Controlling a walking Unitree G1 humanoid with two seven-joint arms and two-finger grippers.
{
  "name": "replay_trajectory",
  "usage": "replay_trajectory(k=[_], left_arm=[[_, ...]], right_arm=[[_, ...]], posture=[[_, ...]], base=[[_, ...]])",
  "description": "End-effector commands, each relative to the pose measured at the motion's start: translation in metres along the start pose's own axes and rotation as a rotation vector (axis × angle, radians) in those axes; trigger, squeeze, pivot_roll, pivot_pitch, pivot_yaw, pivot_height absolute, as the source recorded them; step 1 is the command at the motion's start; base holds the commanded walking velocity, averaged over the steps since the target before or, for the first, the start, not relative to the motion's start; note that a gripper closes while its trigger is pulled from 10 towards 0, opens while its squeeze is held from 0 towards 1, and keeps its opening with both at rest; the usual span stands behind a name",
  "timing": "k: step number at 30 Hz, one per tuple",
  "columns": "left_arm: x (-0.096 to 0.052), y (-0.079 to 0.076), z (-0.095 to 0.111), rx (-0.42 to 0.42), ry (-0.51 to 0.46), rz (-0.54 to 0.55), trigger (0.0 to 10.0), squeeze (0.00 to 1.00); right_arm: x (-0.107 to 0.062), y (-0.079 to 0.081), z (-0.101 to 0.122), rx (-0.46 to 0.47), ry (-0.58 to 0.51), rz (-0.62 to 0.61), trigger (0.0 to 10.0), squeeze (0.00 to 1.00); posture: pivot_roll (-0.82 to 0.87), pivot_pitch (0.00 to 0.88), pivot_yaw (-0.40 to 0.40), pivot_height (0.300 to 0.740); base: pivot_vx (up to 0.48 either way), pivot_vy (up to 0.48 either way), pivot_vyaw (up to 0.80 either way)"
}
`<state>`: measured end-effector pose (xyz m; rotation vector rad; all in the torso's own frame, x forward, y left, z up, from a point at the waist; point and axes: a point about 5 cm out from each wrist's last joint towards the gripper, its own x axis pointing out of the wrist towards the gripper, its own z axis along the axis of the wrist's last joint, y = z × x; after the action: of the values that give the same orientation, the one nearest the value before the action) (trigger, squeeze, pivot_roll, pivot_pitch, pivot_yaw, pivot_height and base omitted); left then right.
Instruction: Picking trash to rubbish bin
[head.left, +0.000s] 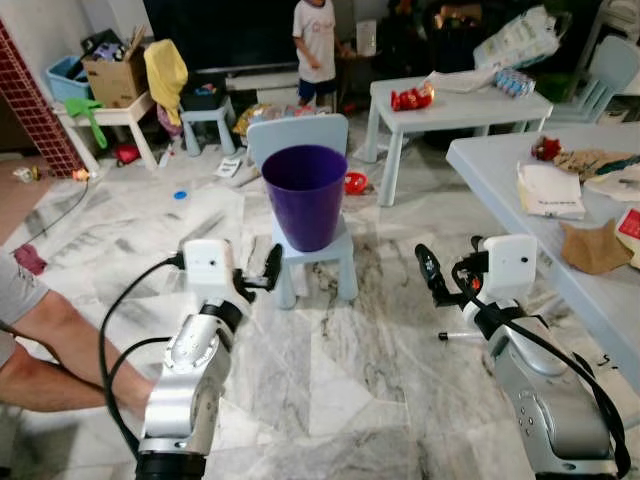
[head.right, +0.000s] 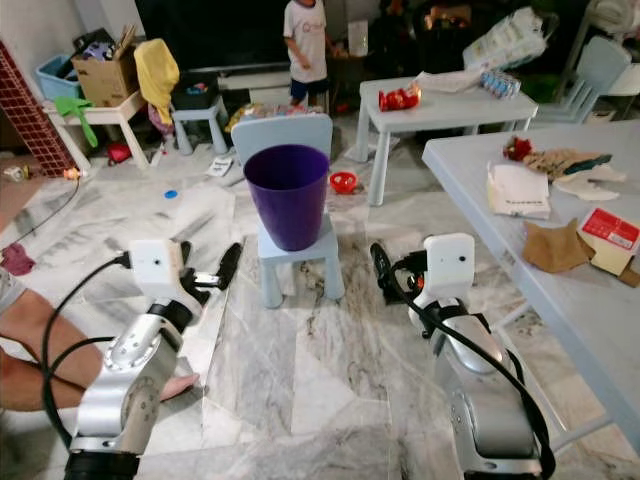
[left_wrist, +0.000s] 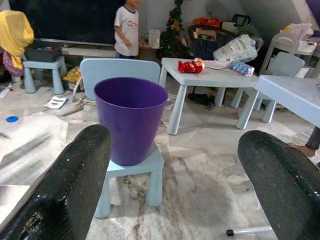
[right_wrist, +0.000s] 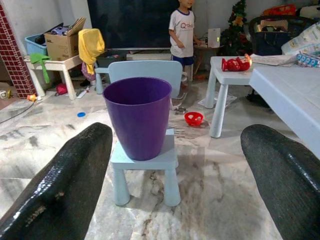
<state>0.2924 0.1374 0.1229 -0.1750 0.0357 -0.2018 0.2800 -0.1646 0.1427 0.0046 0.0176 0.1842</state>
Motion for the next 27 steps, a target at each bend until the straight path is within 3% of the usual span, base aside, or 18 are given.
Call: replay_trajectory(k=[1,27], left_arm=[[0.0004,0.0022,0.0015,0.014,-0.002,0.001,10.0,0.00],[0.0015,0.0088,0.0062,0.020,-0.017,0.033,10.0,0.00]], right_arm=[[0.0014,-0.0004,0.0016,0.000,0.002,0.003,10.0,0.00],[0.0034,0.0010,0.0007,0.015,0.001,-0.005,10.0,0.00]], posture=[[-0.04,0.000,0.045,0.740],[-0.04,0.000,0.054,0.740]], base=[[0.000,0.000,-0.64],[0.000,0.000,-0.79]])
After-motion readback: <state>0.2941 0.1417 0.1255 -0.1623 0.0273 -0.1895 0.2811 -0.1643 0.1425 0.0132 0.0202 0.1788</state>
